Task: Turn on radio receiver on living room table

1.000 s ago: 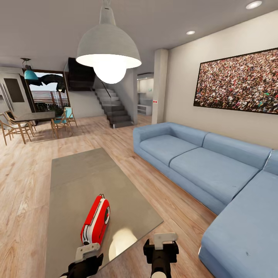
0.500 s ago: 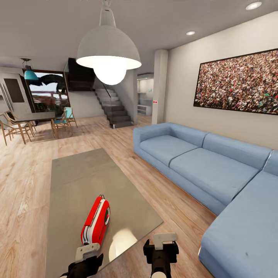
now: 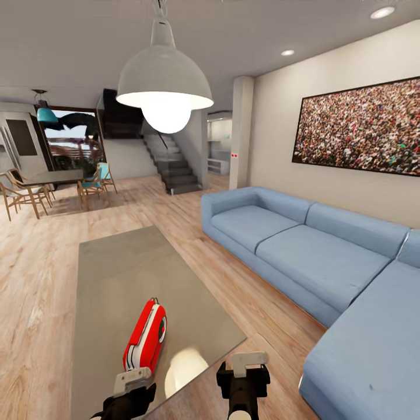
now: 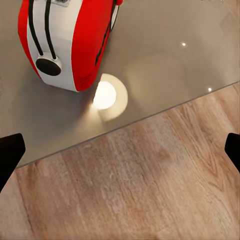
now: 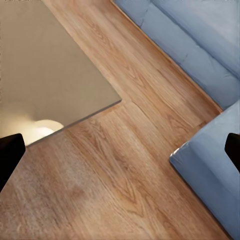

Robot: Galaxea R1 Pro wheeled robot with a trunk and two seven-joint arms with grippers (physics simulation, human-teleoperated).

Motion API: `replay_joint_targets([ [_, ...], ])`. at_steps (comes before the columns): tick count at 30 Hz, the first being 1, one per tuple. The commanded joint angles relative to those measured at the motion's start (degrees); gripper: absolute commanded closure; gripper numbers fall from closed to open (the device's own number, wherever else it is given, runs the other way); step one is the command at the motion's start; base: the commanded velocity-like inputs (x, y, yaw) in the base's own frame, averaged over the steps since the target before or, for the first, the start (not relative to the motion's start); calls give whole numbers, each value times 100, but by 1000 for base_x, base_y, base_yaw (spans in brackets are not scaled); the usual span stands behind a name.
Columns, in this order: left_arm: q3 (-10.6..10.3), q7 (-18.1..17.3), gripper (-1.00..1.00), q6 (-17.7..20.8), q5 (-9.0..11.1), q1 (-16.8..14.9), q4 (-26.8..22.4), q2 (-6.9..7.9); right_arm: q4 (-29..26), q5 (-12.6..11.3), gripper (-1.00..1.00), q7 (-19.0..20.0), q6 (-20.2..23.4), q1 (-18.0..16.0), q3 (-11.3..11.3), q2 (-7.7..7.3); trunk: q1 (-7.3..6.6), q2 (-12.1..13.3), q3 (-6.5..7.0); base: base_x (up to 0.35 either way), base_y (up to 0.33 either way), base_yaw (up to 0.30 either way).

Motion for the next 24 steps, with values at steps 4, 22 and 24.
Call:
replay_joint_targets([
  [4,0,0,-100,0,0,0,0,0,0,-1,-100,0,1,0,0,-1,-89,162,72,0,0,0],
  [22,0,0,-100,118,-3,0,-2,0,9,-5,-100,0,10,0,0,0,-484,884,396,0,0,0],
  [24,0,0,-100,244,9,0,-10,0,9,-8,-100,0,10,0,0,0,-528,964,431,0,0,0],
])
